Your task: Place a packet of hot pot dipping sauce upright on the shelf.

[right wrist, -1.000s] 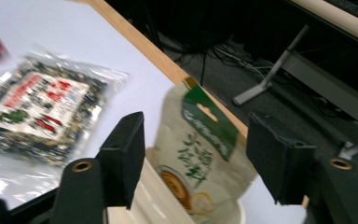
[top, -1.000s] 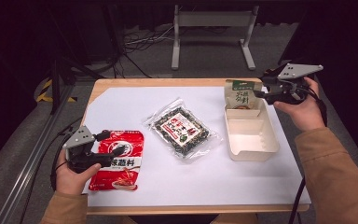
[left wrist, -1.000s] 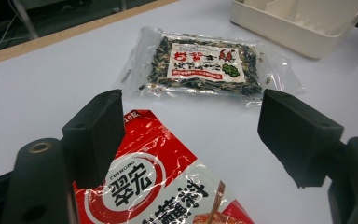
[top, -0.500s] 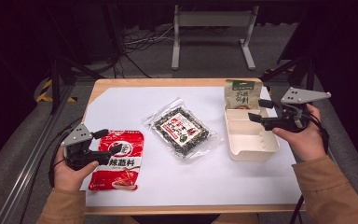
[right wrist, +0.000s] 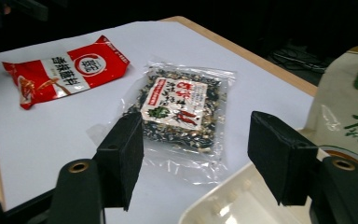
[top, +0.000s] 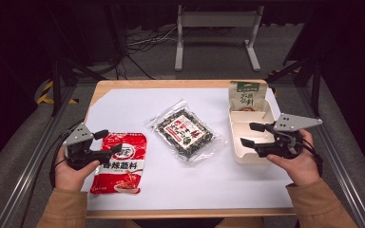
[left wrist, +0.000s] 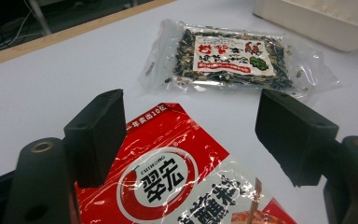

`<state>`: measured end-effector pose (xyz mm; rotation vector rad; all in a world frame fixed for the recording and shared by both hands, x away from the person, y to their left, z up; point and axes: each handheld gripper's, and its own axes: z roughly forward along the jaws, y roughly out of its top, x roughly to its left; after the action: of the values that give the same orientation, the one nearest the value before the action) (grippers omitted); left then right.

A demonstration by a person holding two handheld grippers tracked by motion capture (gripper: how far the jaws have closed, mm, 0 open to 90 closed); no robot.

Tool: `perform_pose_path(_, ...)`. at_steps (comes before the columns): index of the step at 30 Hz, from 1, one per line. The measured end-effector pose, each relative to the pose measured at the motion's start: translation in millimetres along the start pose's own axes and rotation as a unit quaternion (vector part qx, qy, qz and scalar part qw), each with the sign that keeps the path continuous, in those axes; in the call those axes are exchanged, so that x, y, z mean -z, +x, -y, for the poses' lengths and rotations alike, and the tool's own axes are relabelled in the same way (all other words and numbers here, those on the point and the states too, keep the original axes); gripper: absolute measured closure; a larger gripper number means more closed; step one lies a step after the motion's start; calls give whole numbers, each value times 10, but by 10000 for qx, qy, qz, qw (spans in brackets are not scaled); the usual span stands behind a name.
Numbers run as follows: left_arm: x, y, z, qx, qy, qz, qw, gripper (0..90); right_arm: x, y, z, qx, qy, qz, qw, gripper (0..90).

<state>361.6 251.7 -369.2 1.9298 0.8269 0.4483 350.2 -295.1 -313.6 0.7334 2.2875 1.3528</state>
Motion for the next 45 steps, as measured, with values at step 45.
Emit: perform_pose_path(45, -446, 902, 372, 955, 927, -205, 9909, 217, -470, 430, 232, 119, 289, -707, 9970, 392)
